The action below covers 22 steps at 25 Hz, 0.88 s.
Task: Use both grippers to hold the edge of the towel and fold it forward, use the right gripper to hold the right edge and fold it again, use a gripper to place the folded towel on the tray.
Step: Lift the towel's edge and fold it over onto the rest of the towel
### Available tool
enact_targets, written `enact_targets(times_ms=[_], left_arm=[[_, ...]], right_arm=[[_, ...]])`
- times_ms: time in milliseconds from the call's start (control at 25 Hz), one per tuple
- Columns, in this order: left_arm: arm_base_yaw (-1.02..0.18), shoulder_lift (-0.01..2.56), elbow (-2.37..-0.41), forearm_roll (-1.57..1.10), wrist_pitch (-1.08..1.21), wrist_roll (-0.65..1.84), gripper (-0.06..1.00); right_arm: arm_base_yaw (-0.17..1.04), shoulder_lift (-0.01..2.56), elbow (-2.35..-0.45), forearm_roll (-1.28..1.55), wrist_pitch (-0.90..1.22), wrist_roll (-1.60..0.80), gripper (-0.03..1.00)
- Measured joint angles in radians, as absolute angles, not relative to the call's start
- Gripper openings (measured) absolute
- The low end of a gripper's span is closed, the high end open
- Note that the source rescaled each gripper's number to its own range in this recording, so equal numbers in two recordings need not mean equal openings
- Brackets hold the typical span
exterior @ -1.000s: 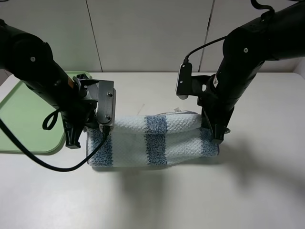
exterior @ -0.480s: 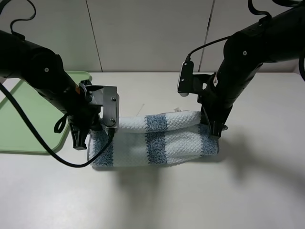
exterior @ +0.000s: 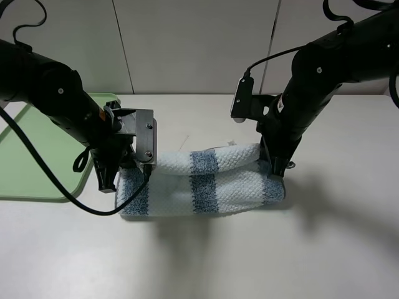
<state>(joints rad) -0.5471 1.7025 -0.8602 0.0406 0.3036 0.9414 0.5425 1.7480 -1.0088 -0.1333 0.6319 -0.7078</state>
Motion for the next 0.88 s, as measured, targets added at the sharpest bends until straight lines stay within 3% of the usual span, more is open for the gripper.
enact_targets(times_ms=[80,120,200,360,880], left_arm=[[-0.547,1.702,-0.854,0.035,0.302,0.934,0.57],[-0.547,1.702,-0.846,0.030,0.292,0.927,0.73],[-0.547,1.702,-0.830,0.023,0.238,0.917,0.89],[-0.547,1.702,-0.805,0.013,0.174,0.896,0.98],[-0.547,1.699,-0.800,0.018,0.149,0.890,1.00]], right_arm=[[0.543,1.748,-1.009,-0.159,0.667,-0.641,0.70],[0.543,1.748,-1.009,-0.190,0.671,-0.601,0.81],[0.543,1.748,-1.009,-0.263,0.668,-0.520,0.93],[0.543,1.748,-1.009,-0.338,0.666,-0.406,0.99],[0.543,1.708,-1.009,-0.344,0.667,-0.384,1.00]])
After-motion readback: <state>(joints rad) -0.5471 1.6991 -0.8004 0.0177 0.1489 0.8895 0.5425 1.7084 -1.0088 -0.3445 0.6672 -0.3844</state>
